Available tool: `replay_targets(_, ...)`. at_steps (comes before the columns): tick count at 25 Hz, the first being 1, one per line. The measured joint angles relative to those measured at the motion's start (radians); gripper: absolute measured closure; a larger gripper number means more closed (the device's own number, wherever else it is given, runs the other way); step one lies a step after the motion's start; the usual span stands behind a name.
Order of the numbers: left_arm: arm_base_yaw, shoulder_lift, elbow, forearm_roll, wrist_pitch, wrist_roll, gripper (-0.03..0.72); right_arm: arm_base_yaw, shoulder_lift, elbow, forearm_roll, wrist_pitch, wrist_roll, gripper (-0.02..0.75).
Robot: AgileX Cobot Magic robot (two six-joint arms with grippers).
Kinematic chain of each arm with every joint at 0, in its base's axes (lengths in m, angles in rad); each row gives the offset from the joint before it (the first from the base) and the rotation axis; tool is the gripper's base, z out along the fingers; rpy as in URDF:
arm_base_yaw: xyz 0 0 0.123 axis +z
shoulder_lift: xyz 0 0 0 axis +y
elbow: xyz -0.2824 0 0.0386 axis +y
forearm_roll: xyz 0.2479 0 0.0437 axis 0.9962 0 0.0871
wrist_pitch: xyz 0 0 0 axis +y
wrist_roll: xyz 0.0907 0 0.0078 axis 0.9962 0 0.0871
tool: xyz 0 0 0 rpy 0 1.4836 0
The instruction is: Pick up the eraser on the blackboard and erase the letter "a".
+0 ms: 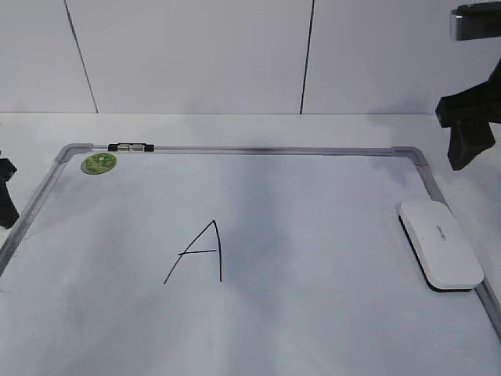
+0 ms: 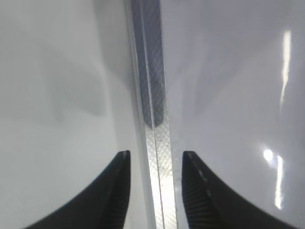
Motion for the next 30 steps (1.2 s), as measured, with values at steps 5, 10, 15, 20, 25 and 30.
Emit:
replay_targets(5,0.0,-0.004,-0.071,0.002,0.074,-0.021,0.297,0.0,-0.007,0.0,0.034,0.026,-0.026,0.154)
replay_targets(10,0.0,-0.088,-0.094,0.008,0.147,-0.061,0.273,0.0,-0.013,0.0,0.07,0.037,-0.078,0.155)
replay_targets(15,-0.01,-0.238,-0.094,0.01,0.18,-0.1,0.271,0.0,-0.075,0.039,0.081,0.037,-0.096,0.154)
replay_targets(20,-0.054,-0.399,-0.094,0.012,0.196,-0.127,0.271,0.0,-0.221,0.134,0.083,0.039,-0.095,0.155)
replay_targets(25,-0.123,-0.551,-0.069,0.012,0.209,-0.175,0.272,0.0,-0.395,0.224,0.084,0.046,-0.095,0.155)
replay_targets(30,-0.17,-0.728,0.057,0.012,0.213,-0.221,0.272,0.0,-0.579,0.304,0.084,0.052,-0.095,0.155)
